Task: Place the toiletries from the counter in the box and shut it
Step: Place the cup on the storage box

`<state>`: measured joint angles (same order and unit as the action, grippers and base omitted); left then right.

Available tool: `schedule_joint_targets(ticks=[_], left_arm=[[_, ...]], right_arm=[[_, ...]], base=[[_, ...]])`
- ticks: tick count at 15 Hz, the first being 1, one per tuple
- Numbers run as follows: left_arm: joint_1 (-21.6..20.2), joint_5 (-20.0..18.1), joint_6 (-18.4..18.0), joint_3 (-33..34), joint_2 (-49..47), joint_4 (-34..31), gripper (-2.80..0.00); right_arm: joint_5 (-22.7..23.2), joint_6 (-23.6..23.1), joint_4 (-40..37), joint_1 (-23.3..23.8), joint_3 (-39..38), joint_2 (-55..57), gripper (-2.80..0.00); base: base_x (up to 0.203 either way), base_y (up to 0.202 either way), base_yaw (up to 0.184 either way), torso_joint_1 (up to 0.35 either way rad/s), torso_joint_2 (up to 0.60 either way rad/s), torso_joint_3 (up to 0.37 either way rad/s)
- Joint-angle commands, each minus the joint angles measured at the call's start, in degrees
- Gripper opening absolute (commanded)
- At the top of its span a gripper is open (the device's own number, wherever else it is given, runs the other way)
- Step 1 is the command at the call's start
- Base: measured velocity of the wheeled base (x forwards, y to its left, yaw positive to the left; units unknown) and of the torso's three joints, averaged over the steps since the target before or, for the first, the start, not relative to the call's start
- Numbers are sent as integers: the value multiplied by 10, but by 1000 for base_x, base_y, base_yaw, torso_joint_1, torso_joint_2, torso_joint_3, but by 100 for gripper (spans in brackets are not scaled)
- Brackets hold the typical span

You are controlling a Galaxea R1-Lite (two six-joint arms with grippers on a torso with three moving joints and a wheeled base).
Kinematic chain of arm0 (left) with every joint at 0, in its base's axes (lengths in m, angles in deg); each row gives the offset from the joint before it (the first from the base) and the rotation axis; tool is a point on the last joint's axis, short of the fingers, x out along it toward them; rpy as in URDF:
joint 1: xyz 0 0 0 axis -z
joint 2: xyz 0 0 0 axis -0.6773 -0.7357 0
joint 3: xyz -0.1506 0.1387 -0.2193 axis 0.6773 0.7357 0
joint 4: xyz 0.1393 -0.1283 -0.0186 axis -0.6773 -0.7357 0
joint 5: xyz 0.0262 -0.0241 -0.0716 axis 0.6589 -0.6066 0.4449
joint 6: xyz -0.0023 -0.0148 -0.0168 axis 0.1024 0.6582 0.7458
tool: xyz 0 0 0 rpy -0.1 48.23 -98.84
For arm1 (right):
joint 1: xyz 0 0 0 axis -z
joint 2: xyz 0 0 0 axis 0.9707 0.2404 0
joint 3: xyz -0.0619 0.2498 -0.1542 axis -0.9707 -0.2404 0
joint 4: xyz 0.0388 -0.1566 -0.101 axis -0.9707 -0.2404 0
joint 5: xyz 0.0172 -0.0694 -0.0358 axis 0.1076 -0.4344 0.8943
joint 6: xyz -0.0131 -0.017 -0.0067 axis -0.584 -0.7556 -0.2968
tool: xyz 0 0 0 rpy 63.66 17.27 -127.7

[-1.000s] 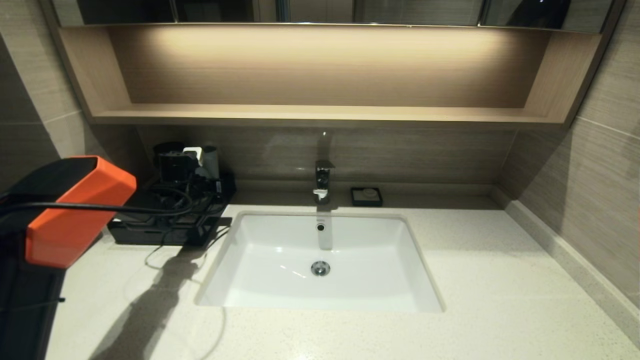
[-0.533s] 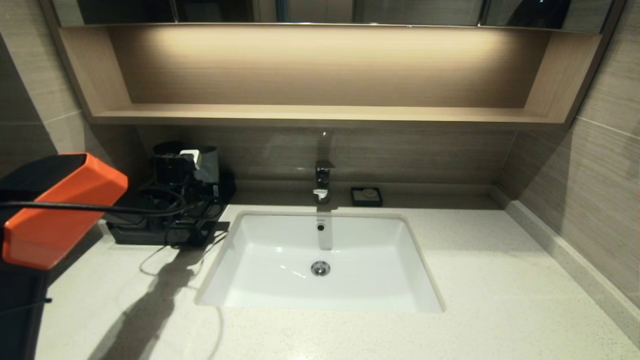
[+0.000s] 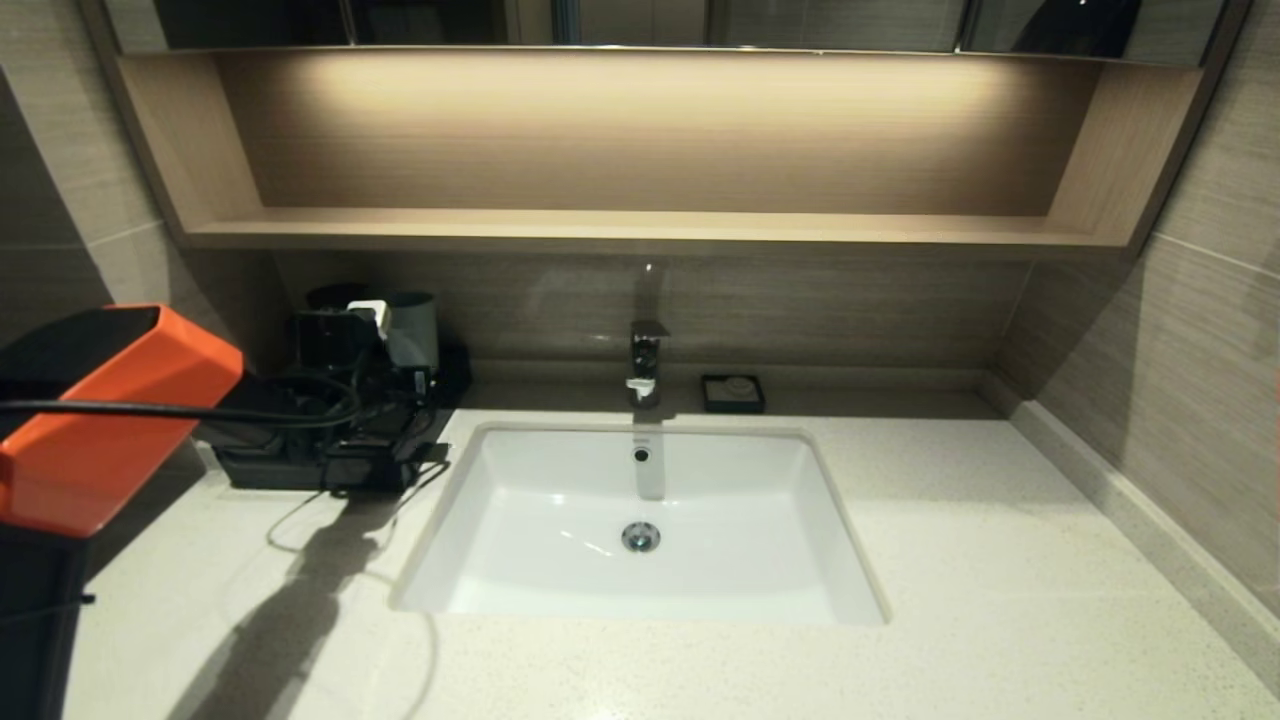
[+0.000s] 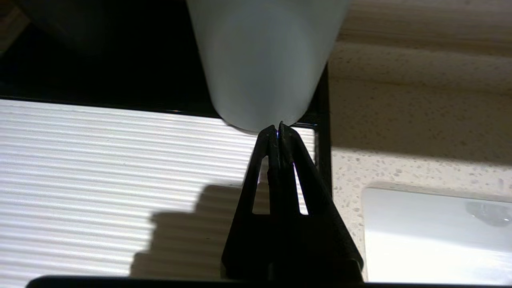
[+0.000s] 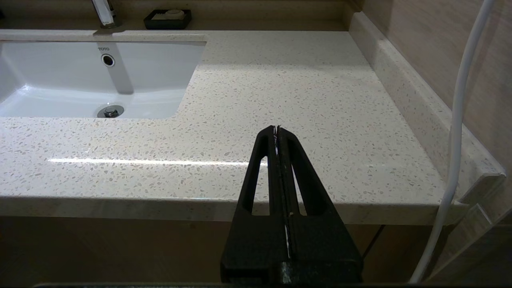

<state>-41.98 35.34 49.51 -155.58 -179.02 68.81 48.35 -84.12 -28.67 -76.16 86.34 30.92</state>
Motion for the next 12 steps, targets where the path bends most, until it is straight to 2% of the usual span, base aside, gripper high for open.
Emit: schedule_joint_targets(ticks=[1, 12], left_arm=[[-6, 0, 1, -4, -9, 2, -280], [-7, -1, 2, -42, -34, 5, -280]], right_arm=[[0, 0, 0, 0, -1, -1, -280], [0, 0, 0, 0, -1, -1, -280]], base=[[0, 0, 0, 0, 0, 0], [0, 0, 0, 0, 0, 0]])
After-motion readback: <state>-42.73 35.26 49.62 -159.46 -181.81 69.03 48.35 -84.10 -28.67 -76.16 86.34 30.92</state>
